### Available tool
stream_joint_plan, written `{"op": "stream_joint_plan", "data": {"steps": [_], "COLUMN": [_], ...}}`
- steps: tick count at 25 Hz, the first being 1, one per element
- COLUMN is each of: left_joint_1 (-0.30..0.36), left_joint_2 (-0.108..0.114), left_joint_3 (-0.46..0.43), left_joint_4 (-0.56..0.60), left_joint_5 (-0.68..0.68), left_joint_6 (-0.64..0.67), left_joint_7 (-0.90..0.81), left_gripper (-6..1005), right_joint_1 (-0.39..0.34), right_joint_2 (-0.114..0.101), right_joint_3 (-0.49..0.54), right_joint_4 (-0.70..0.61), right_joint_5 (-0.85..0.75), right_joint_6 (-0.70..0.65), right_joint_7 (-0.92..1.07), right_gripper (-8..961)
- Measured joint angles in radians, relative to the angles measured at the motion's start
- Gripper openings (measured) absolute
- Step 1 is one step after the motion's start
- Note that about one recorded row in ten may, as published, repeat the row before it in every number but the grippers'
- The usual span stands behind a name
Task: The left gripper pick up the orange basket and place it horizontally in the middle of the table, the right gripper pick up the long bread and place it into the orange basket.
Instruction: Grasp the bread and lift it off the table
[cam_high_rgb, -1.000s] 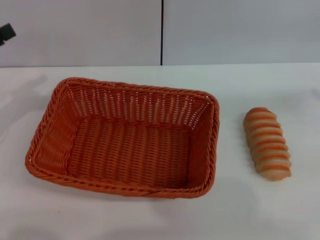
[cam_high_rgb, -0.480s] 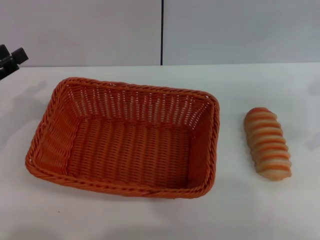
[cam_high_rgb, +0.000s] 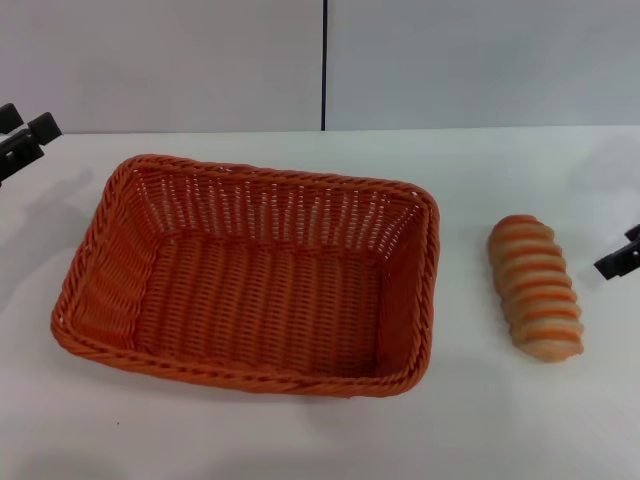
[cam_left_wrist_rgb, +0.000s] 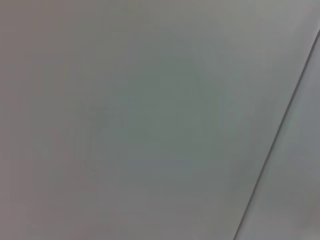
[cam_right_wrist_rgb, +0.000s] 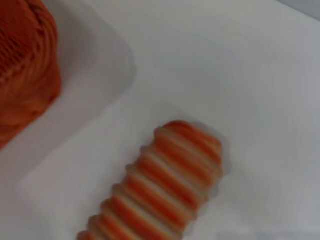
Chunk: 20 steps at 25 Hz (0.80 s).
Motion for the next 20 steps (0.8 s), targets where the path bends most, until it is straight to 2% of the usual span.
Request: {"op": "stream_joint_plan", "data": {"steps": [9,20], "left_joint_1": [-0.016,-0.035], "left_joint_2": [-0.001,-0.001], "left_joint_3": [0.000,0.000], "left_joint_4": [-0.030,-0.080], "left_joint_5": [-0.003,-0.003], "left_joint_6": [-0.009,-0.022], "left_joint_7": [0.017,0.023], "left_gripper": [704,705], "right_joint_1": [-0.004,-0.006], "right_joint_2": [0.046,0.043], "right_joint_3": [-0.007,-0.006], "right_joint_4": [-0.023,0.010], "right_joint_5": [0.017,0.147], "right_joint_6": [0.130,0.146], "right_joint_7": [-0.106,-0.160], "right_gripper": [703,703]}}
